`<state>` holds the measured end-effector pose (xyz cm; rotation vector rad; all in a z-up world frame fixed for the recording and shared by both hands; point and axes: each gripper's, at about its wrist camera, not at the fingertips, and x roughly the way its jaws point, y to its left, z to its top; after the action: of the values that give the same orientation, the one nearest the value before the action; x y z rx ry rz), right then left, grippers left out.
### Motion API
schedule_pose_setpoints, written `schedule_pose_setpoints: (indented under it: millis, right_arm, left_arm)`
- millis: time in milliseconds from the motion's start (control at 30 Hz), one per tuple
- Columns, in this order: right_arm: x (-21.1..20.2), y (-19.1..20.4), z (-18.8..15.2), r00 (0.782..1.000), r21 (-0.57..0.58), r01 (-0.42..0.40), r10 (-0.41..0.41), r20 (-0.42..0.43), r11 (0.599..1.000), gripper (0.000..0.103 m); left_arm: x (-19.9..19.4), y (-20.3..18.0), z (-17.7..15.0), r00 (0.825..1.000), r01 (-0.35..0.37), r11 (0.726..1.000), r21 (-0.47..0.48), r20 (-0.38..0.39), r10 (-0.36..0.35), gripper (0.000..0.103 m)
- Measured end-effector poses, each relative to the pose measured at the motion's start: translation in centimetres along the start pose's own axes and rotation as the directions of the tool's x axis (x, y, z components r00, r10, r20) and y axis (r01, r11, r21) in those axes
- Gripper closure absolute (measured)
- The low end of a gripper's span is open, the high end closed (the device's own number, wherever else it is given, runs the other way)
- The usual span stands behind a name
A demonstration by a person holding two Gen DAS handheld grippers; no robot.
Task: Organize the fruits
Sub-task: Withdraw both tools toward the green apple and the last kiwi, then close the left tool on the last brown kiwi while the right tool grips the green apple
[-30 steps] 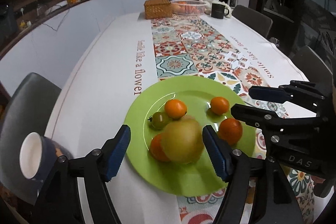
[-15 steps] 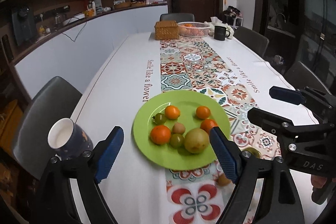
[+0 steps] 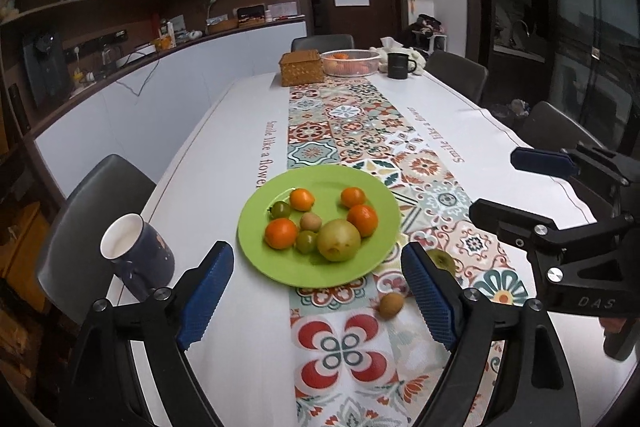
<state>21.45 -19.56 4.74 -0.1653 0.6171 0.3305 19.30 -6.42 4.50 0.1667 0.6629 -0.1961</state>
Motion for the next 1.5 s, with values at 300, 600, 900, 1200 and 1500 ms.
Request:
schedule_pose_setpoints:
  millis: [300,600,900,1200,1500]
  right_arm:
    - [0.4,0.0,-2.2,0.998,-0.103,-0.034,0.028,-0.061,0.994,0.029]
    - [3.2,-0.1,-4.8,0.982,-0.16,-0.075,0.045,-0.182,0.984,0.029]
    - [7.4,-0.5,-6.8,0.955,-0.167,-0.112,0.059,-0.291,0.98,0.029]
    - [10.3,-1.1,-7.4,0.939,-0.149,-0.141,0.084,-0.334,0.979,0.031]
    - [11.7,-1.2,-7.2,0.931,-0.078,-0.2,0.164,-0.327,0.977,0.041]
  left_arm:
    - [0.8,-2.2,-2.3,0.998,0.054,0.996,0.067,-0.036,-0.052,0.017]
    - [4.7,-3.6,-4.0,0.985,0.133,0.983,0.124,-0.126,-0.117,0.017]
    - [9.2,-4.2,-5.6,0.959,0.204,0.968,0.148,-0.229,-0.167,0.028]
    - [11.7,-4.4,-5.9,0.933,0.274,0.954,0.124,-0.273,-0.232,0.048]
    - [12.9,-4.6,-6.1,0.919,0.299,0.953,0.056,-0.286,-0.271,0.076]
